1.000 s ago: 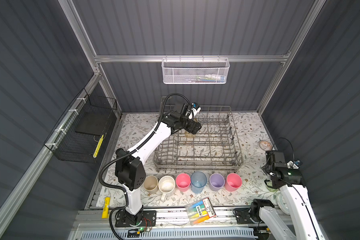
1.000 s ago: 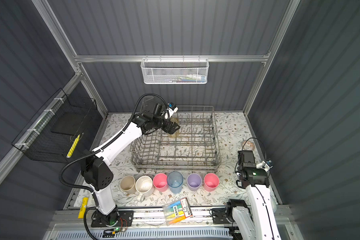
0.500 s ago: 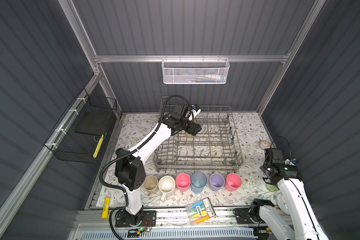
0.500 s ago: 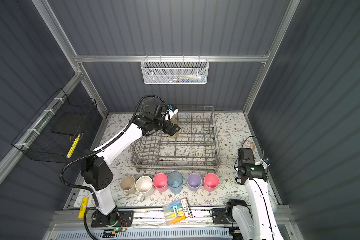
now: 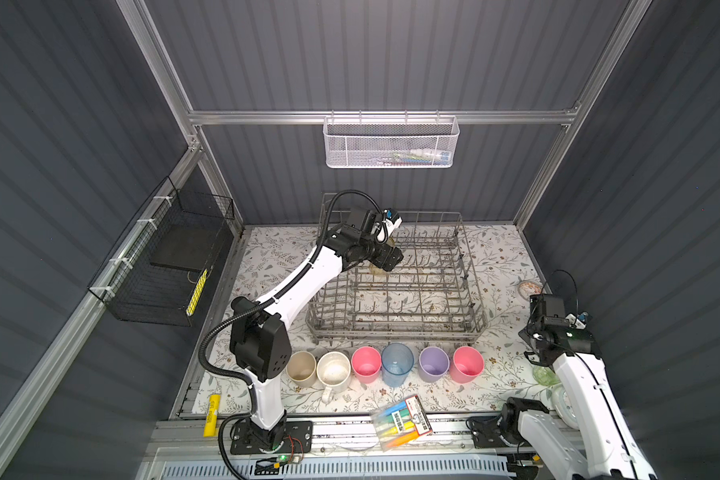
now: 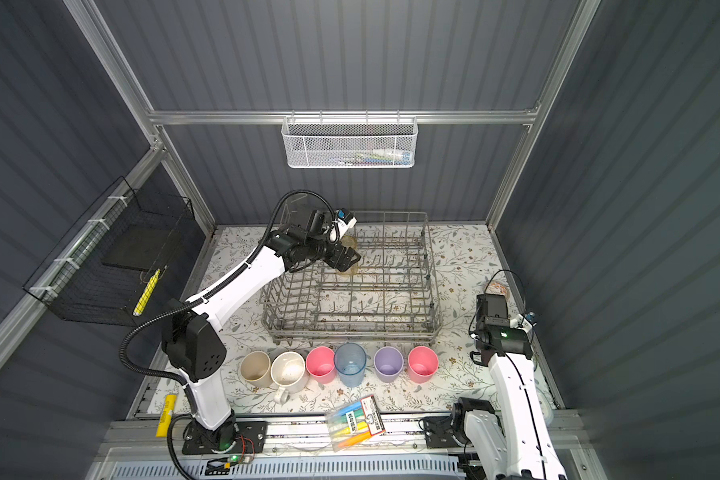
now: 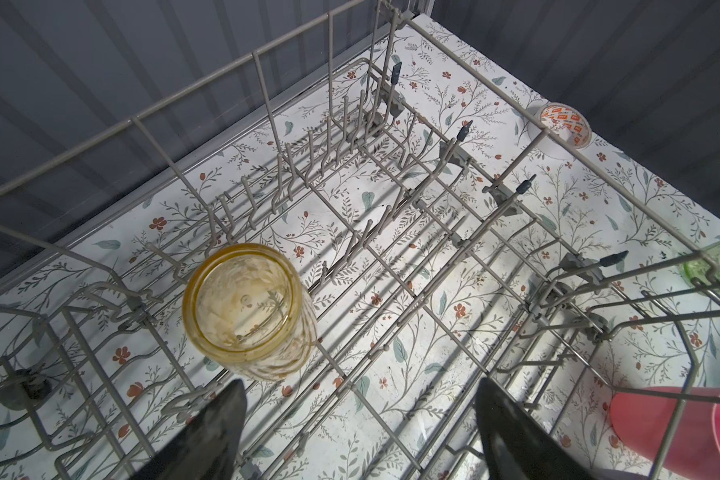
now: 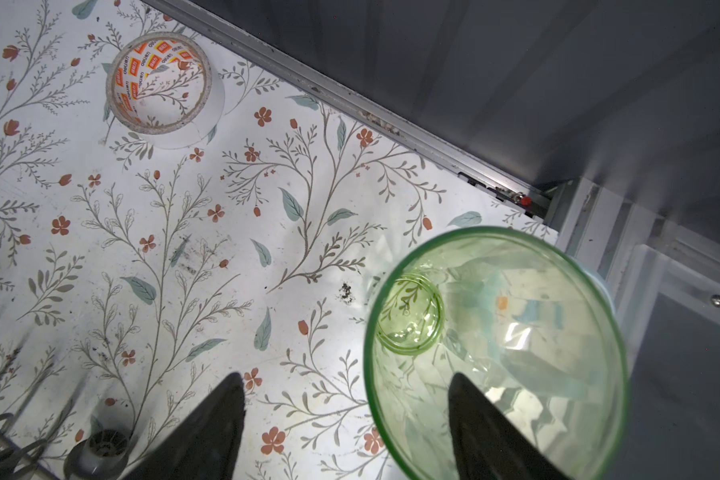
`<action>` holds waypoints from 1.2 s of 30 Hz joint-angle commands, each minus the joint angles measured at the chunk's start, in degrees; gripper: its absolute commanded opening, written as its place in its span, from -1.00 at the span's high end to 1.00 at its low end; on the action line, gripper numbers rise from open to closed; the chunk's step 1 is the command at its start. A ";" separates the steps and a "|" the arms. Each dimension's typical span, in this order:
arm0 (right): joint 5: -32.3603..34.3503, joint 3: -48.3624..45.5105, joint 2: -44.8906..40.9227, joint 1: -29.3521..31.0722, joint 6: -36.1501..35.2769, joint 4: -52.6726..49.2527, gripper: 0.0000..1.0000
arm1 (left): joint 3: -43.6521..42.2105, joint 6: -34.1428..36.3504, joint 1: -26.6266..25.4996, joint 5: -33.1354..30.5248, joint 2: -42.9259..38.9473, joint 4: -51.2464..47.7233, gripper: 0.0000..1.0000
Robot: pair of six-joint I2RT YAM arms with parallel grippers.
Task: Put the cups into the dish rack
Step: 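Close the right gripper on the rim of the green glass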
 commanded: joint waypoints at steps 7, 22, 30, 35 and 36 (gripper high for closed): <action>-2.51 -1.23 1.71 -1.30 -3.00 2.36 -0.41 | -0.45 -0.35 0.16 1.25 -1.44 0.32 -0.72; -3.71 -1.48 1.54 -2.16 -5.28 4.62 0.19 | -1.77 -0.37 0.15 0.71 -2.54 0.78 -0.72; -5.45 -1.04 1.41 -2.22 -5.90 5.16 0.53 | -2.52 -0.26 0.16 0.27 -2.98 1.15 -0.72; -6.40 -0.42 0.69 -2.23 -6.07 4.82 0.65 | -2.60 -0.30 0.16 0.14 -2.96 1.15 -0.72; -6.46 -0.29 0.40 -2.23 -6.12 4.72 0.67 | -2.53 -0.26 0.16 0.18 -2.94 1.08 -0.72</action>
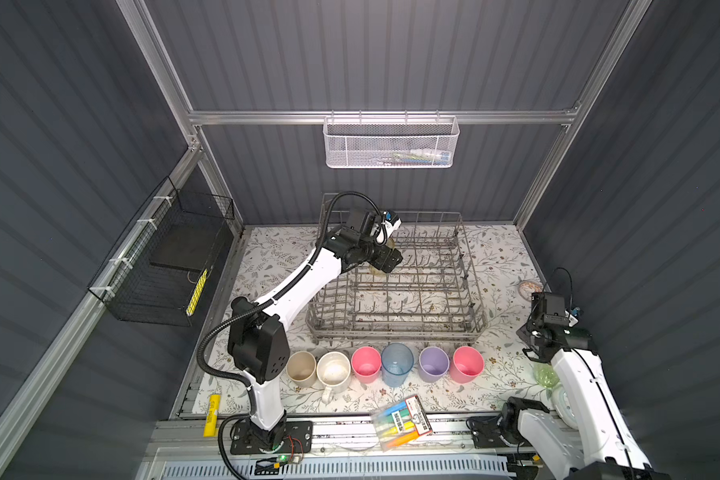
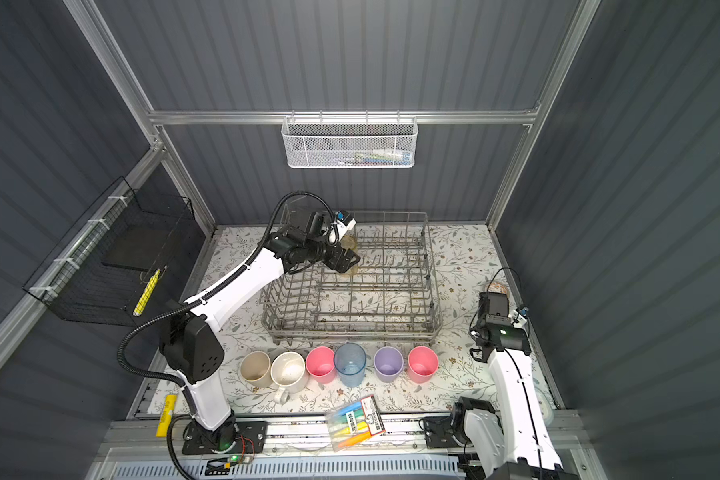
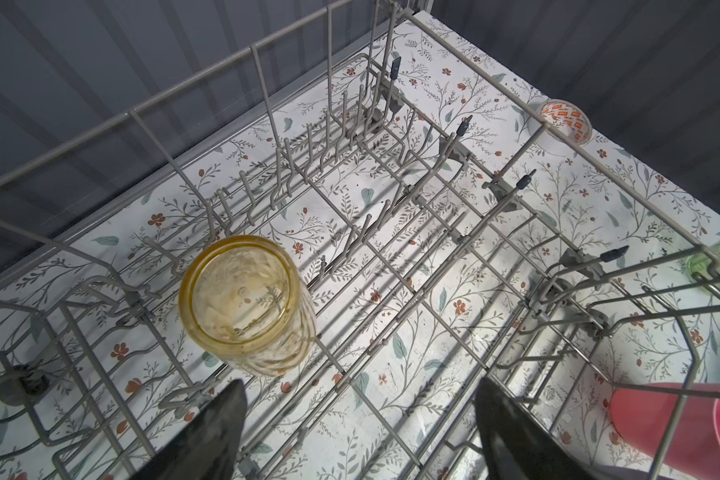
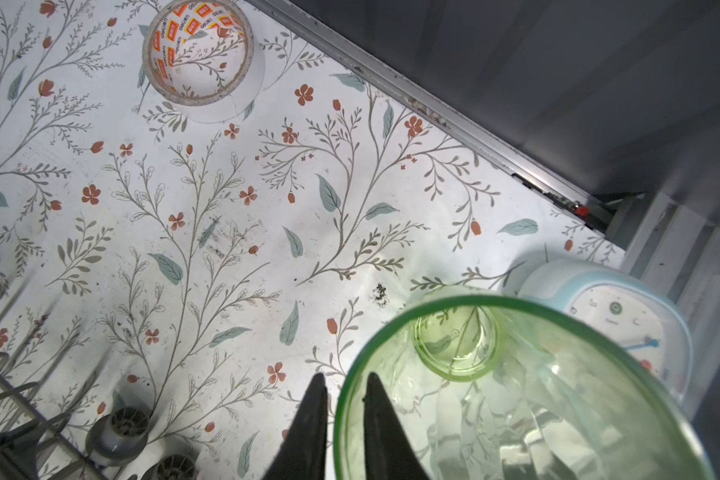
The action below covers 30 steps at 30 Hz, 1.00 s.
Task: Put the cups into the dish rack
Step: 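Close the right gripper on the rim of the green glass, then lift the green glass with the right gripper toward the left gripper over the rack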
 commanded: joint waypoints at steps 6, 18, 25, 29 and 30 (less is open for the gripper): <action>-2.31 2.41 -2.18 -0.23 -1.05 -1.38 0.88 | -0.45 -0.26 0.16 0.05 -2.21 0.08 -0.72; -7.04 7.20 -4.04 -0.22 -2.41 -3.33 1.00 | -1.58 -0.61 0.16 0.03 -3.20 0.72 -0.72; -8.68 9.65 -6.68 -0.13 -2.91 -5.21 1.00 | -2.66 -1.29 0.16 0.11 -5.06 1.80 -0.72; -10.65 12.69 -8.67 -0.04 -3.61 -6.84 1.00 | -4.13 -2.10 0.16 0.57 -6.67 3.30 -0.72; -10.97 13.75 -9.06 0.04 -3.78 -7.24 1.00 | -4.58 -2.30 0.16 0.62 -7.08 3.62 -0.72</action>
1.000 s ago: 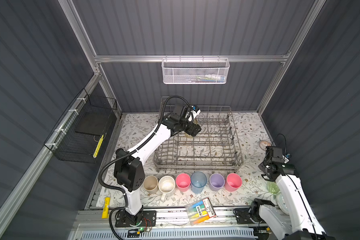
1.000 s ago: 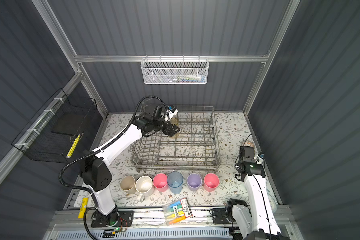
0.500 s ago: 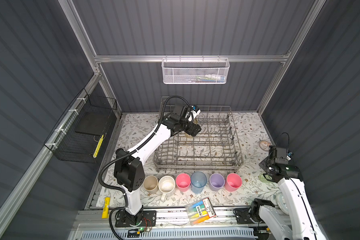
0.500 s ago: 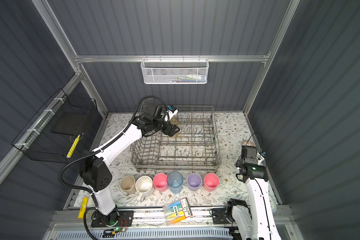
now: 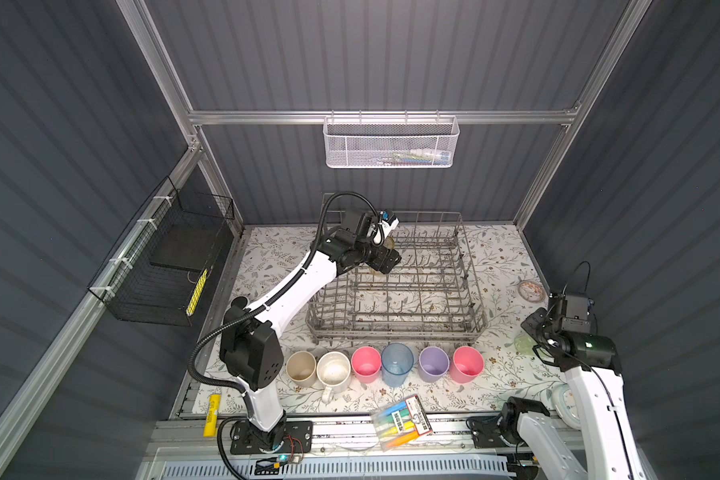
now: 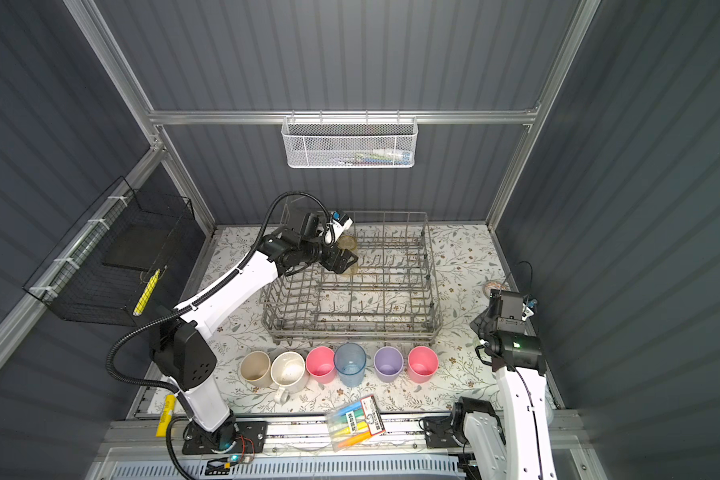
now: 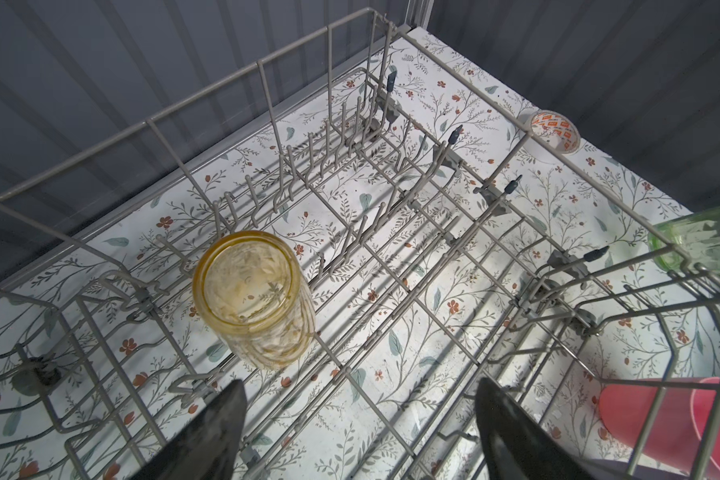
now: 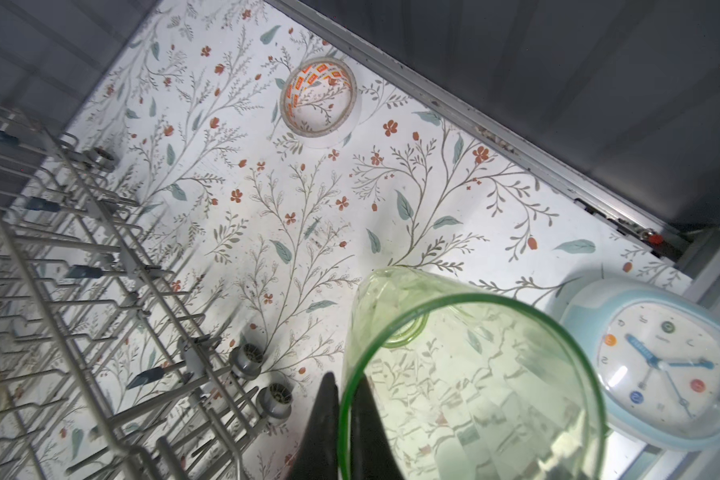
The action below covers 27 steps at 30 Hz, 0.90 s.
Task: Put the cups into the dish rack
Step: 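Lift the green glass with the right gripper toward the left gripper over the rack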
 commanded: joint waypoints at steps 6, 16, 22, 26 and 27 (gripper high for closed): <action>-5.42 10.01 -2.55 0.39 -2.87 -3.17 1.00 | -4.22 -2.60 0.16 1.21 -4.95 5.14 -0.72; -18.66 17.65 -3.53 0.70 -4.18 1.03 1.00 | -6.61 -4.15 0.16 3.99 -7.67 9.00 -0.72; -26.18 18.57 -3.35 0.72 -2.67 5.84 1.00 | -6.77 -4.22 0.16 4.93 -8.22 9.71 -0.71; -34.31 17.52 -3.80 0.71 -0.88 11.91 1.00 | -7.29 -4.30 0.16 6.82 -8.72 10.80 -0.71; -35.88 17.32 -3.64 0.74 -0.33 13.51 1.00 | -7.53 -4.26 0.16 8.90 -9.03 11.19 -0.72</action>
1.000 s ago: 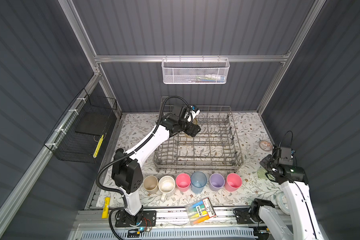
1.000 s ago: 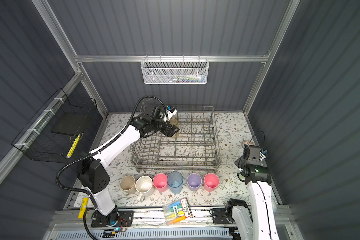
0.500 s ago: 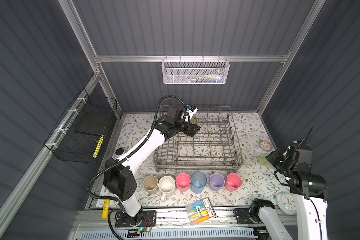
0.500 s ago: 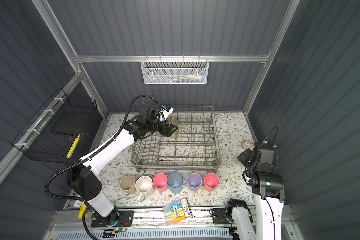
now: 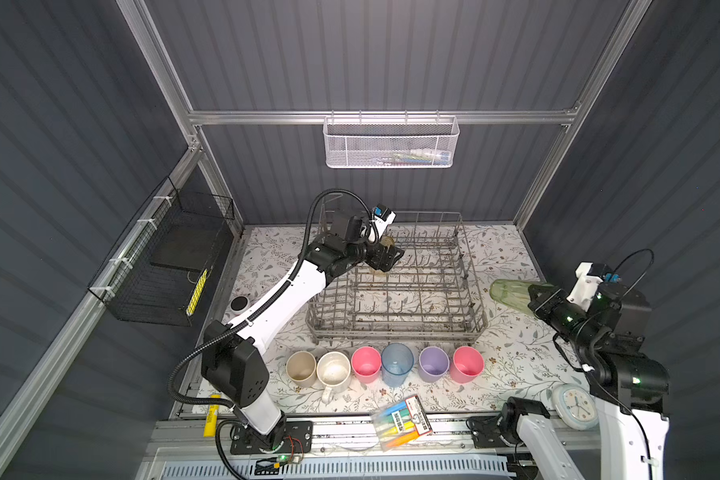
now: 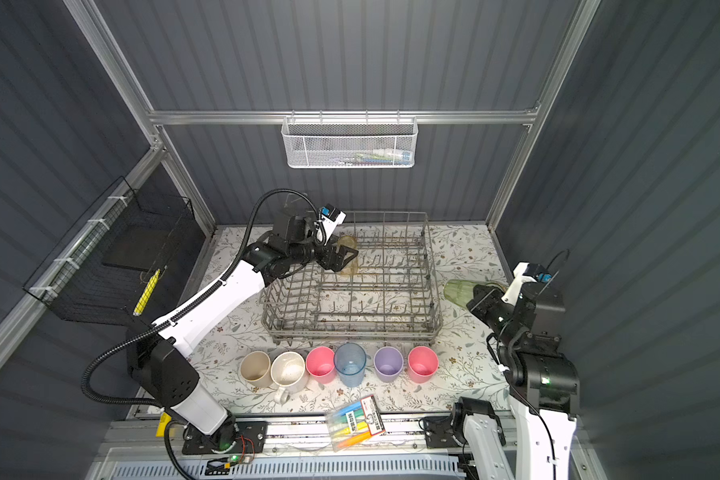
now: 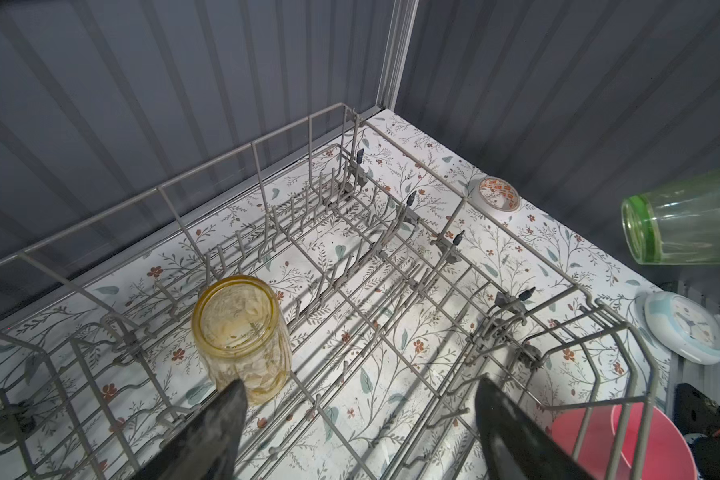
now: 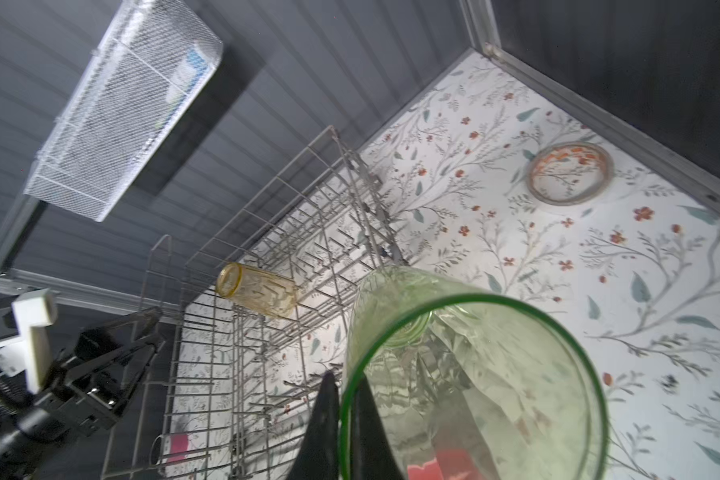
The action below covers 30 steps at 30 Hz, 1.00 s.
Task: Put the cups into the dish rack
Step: 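Lift the green glass with the right gripper toward the left gripper over the rack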
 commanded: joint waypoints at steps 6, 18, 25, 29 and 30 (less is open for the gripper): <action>-19.76 -4.32 0.85 0.20 6.97 21.64 1.00 | -2.09 0.09 0.16 10.97 -3.69 3.84 -0.72; -33.72 -12.81 3.77 0.81 16.44 43.43 1.00 | -2.97 -0.57 0.54 29.03 -4.82 10.72 -0.79; -39.23 -18.66 4.38 1.21 24.92 58.54 1.00 | -3.28 -10.99 4.07 40.21 -1.03 21.67 -0.90; -40.49 -19.99 5.13 1.60 26.27 61.74 1.00 | -2.29 -11.83 4.56 42.69 0.68 22.54 -0.96; -40.87 -20.46 5.33 1.77 27.13 63.12 1.00 | -2.07 -11.80 4.65 43.32 0.99 22.53 -0.98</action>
